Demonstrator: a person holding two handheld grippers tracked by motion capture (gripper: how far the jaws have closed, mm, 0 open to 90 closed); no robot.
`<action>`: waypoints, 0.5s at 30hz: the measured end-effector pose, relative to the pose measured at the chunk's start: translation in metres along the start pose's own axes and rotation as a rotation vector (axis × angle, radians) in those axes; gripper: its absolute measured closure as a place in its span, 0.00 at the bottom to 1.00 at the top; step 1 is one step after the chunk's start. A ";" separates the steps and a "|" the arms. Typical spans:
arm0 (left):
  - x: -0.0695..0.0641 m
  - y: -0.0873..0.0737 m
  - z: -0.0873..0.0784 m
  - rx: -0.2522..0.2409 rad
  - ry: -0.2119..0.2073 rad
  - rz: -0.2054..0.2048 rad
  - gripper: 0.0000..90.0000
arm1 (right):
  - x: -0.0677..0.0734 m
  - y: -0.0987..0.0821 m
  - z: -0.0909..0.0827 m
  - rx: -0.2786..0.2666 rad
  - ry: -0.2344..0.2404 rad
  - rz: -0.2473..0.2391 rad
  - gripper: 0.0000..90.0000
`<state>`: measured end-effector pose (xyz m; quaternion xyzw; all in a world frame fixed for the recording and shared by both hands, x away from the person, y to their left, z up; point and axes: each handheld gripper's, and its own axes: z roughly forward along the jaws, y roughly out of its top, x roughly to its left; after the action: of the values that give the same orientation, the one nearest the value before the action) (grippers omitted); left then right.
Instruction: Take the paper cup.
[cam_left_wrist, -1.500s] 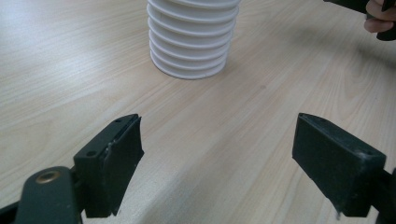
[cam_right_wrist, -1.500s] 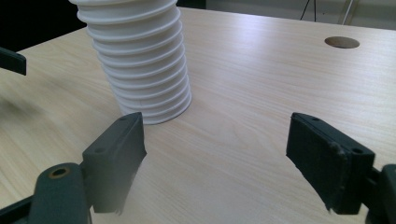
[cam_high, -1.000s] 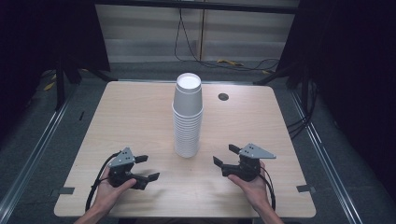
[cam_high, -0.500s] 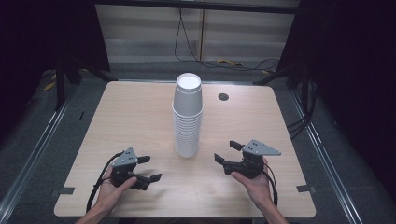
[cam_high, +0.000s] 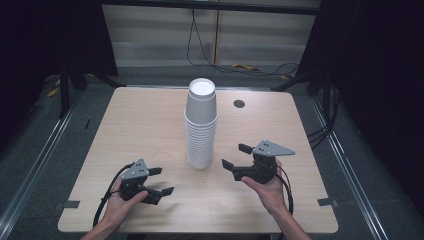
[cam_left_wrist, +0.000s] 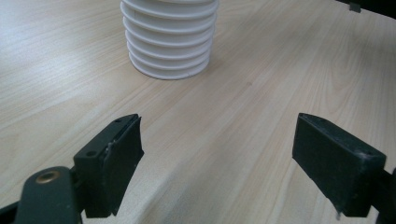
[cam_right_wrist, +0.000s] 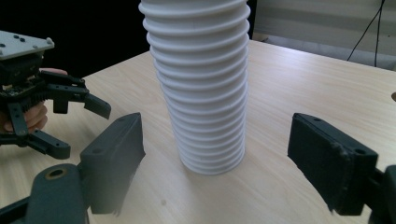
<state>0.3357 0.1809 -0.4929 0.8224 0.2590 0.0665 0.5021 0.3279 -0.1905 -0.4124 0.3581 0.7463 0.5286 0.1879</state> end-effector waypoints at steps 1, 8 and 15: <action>0.000 0.000 0.000 0.002 0.003 0.003 0.18 | 0.000 0.001 0.001 0.000 0.003 -0.003 0.20; -0.002 -0.001 -0.003 0.004 0.003 0.000 0.18 | 0.001 0.016 0.001 -0.002 0.016 -0.008 0.18; -0.002 -0.001 -0.004 -0.005 0.008 -0.001 0.18 | 0.005 0.031 0.009 0.011 0.067 -0.046 0.16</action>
<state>0.3321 0.1838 -0.4913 0.8207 0.2613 0.0702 0.5032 0.3411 -0.1748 -0.3865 0.3240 0.7631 0.5317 0.1732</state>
